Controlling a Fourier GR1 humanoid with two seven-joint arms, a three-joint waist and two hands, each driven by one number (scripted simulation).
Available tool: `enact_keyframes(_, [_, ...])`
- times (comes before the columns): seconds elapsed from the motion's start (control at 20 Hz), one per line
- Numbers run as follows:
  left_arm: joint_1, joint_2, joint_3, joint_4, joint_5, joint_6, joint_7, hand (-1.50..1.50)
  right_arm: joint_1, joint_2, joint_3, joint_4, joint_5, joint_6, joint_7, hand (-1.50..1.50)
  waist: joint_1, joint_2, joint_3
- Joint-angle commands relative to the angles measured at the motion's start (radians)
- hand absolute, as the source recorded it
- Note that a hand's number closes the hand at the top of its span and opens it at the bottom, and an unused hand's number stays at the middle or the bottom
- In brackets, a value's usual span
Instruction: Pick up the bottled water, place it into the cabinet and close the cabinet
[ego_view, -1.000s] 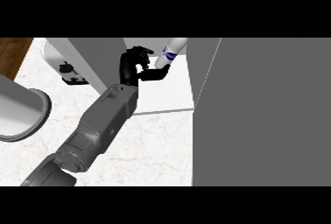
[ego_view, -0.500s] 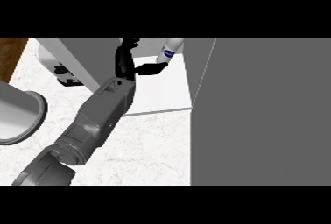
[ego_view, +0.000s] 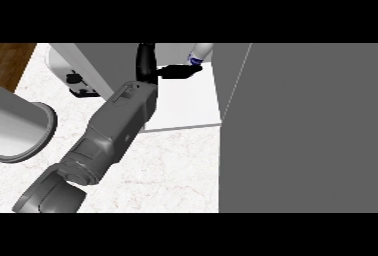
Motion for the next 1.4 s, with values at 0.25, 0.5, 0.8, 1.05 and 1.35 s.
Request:
enact_keyframes(0.25, [0.010,-0.036,0.053,-0.052,0.029,-0.164,-0.088,-1.50,0.018,0.021,0.010,-0.090,-0.068,-0.031,0.079,-1.50,0.053,-0.018,0.001])
enact_keyframes(0.5, [0.088,-0.057,0.029,-0.112,0.043,-0.155,-0.103,-1.50,0.036,0.021,0.031,-0.095,-0.029,-0.017,0.068,-1.50,0.054,-0.028,0.002])
enact_keyframes(0.8, [0.202,-0.057,-0.056,-0.253,0.075,-0.158,-0.074,-1.50,0.050,0.043,0.091,-0.110,0.009,-0.038,0.095,-1.50,0.066,-0.034,0.001])
enact_keyframes(1.05, [0.316,-0.057,-0.156,-0.441,0.121,-0.195,-0.022,-1.50,0.062,0.029,0.084,-0.155,-0.004,-0.053,0.128,-1.50,0.078,-0.039,0.001])
enact_keyframes(1.35, [0.511,-0.057,-0.284,-0.699,0.169,-0.261,-0.027,-1.50,0.007,0.039,0.075,-0.149,-0.009,-0.089,0.169,-1.50,0.096,-0.039,0.001])
